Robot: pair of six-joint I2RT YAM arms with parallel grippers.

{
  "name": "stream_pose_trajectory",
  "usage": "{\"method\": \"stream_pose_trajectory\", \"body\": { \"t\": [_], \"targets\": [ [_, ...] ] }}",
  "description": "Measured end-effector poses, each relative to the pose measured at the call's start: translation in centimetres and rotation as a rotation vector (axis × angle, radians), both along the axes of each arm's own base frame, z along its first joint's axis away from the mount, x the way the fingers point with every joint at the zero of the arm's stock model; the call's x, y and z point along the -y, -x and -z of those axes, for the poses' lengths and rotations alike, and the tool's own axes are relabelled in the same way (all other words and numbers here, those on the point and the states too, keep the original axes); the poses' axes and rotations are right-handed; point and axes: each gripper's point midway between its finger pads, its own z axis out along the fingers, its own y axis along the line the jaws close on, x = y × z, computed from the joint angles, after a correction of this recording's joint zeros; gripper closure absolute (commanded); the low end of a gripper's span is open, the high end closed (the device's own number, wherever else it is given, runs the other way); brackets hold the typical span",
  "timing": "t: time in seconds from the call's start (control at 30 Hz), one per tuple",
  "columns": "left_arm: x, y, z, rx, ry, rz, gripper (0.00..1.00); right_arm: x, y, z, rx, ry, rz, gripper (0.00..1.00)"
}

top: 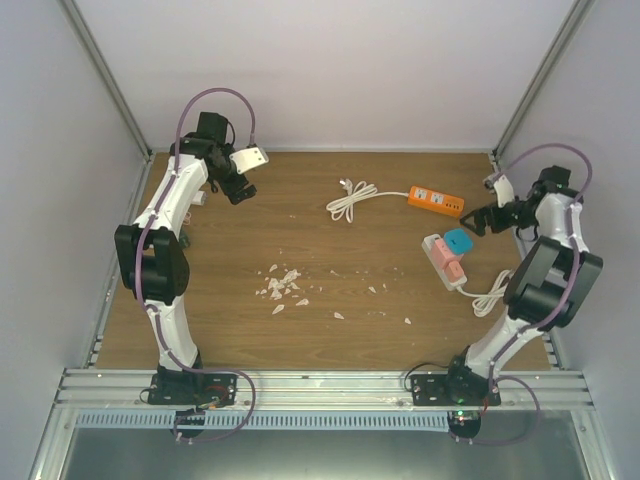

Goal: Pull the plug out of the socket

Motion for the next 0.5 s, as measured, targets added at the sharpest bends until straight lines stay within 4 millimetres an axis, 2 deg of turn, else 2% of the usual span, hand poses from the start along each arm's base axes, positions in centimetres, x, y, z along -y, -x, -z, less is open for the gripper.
{"method": "stream_pose_trajectory", "body": {
  "t": [0.13,0.3,0.5],
  "targets": [
    [0.1,0.0,0.0,0.000,0.005,0.001,0.01,-2.4,3.3,0.3,-0.035,-0.053,0.011,0.00],
    [0.2,-0.2,-0.1,0.007,0.011,-0.001,0.01,-3.7,6.5,2.5,-0.071,-0.038,0.029,0.00],
    [0.2,-0.2,0.1,0.006,0.019,-0.008,0.01,-4.6,7.7,4.4,-0.098,-0.024,0.024,0.01]
  ]
}}
